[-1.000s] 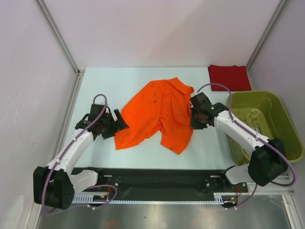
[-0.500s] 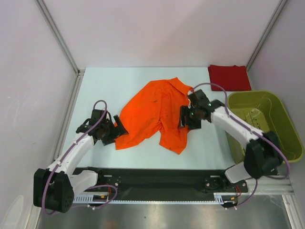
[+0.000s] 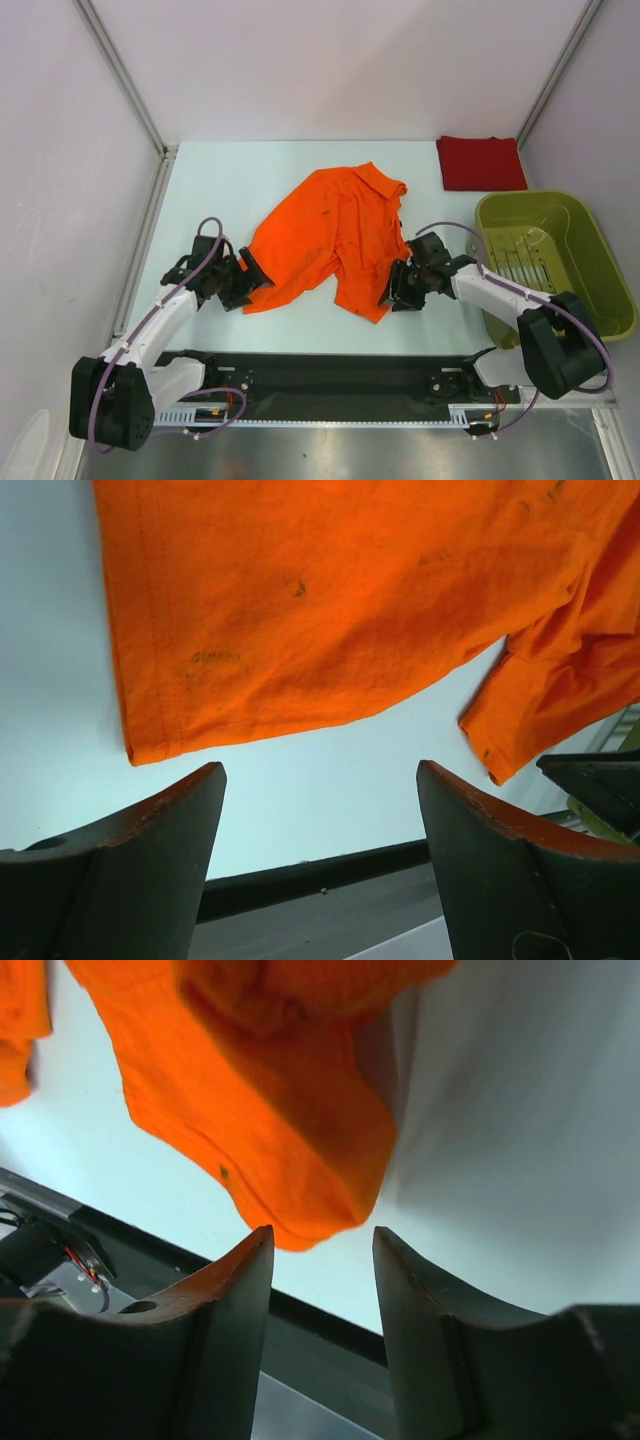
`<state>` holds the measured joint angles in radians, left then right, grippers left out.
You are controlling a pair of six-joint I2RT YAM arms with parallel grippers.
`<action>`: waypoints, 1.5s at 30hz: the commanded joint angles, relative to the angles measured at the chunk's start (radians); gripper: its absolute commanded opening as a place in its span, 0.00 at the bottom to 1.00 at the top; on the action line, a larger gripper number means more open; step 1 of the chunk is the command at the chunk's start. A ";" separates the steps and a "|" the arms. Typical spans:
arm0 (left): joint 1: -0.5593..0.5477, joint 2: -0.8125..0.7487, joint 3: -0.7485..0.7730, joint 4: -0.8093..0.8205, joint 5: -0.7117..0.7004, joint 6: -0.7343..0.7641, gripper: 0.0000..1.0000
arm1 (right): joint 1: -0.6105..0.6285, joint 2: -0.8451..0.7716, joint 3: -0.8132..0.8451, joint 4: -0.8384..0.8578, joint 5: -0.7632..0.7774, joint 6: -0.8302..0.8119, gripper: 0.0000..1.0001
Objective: Fold and stack the t-shirts
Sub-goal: Flatten the tshirt out
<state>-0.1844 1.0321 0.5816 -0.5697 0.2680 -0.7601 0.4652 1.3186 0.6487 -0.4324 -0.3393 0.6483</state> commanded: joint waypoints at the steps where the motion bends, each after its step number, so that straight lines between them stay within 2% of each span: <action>1: 0.007 -0.007 0.003 0.034 0.033 -0.019 0.83 | -0.005 0.024 0.014 0.106 0.005 0.039 0.49; 3: 0.007 -0.020 0.000 0.028 0.034 -0.028 0.83 | -0.017 0.047 0.009 0.115 0.020 0.051 0.41; 11: 0.008 -0.015 0.032 0.011 0.022 -0.004 0.83 | -0.023 0.099 0.005 0.106 0.008 0.037 0.36; 17: 0.008 0.002 0.047 0.025 0.025 0.018 0.84 | -0.013 0.016 0.002 0.026 0.052 -0.004 0.44; 25: 0.008 0.025 0.052 0.030 0.031 0.045 0.84 | -0.007 0.149 0.026 0.086 0.019 0.013 0.43; 27: 0.008 0.028 0.055 0.025 0.025 0.051 0.84 | 0.000 0.153 0.029 0.093 0.020 0.016 0.33; 29: 0.013 0.029 0.057 0.024 0.023 0.059 0.84 | -0.002 0.142 0.045 0.064 0.023 0.013 0.13; 32: 0.016 0.034 0.061 0.022 0.019 0.071 0.84 | -0.002 0.065 0.058 -0.115 0.060 -0.001 0.02; 34: 0.017 0.034 0.069 0.005 0.001 0.087 0.84 | -0.002 -0.042 0.052 -0.259 0.043 -0.007 0.00; 36: 0.017 0.025 0.070 -0.007 -0.022 0.106 0.84 | 0.007 -0.158 0.052 -0.423 0.040 0.002 0.00; 38: 0.020 0.026 0.067 -0.012 -0.032 0.116 0.84 | 0.012 -0.222 0.054 -0.437 0.017 0.010 0.00; 40: 0.022 0.023 0.061 -0.013 -0.041 0.123 0.86 | 0.016 -0.207 0.084 -0.404 -0.023 0.045 0.00; 41: 0.022 0.020 0.058 -0.016 -0.038 0.125 0.86 | 0.026 -0.167 0.101 -0.358 -0.041 0.054 0.04; 42: 0.022 0.013 0.055 -0.015 -0.038 0.125 0.86 | 0.026 -0.098 0.127 -0.227 -0.100 0.076 0.14; 43: 0.023 0.010 0.052 -0.013 -0.038 0.124 0.87 | 0.018 0.057 0.209 -0.179 -0.143 0.082 0.26; 44: 0.023 0.006 0.052 -0.012 -0.036 0.119 0.87 | 0.015 0.152 0.286 -0.136 -0.197 0.079 0.34; 45: 0.023 0.003 0.050 -0.012 -0.033 0.111 0.87 | 0.030 0.216 0.357 -0.152 -0.248 0.051 0.36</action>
<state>-0.1730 1.0634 0.6128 -0.5858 0.2420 -0.6689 0.4824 1.3205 0.8429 -0.7277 -0.4271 0.6983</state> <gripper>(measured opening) 0.867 0.334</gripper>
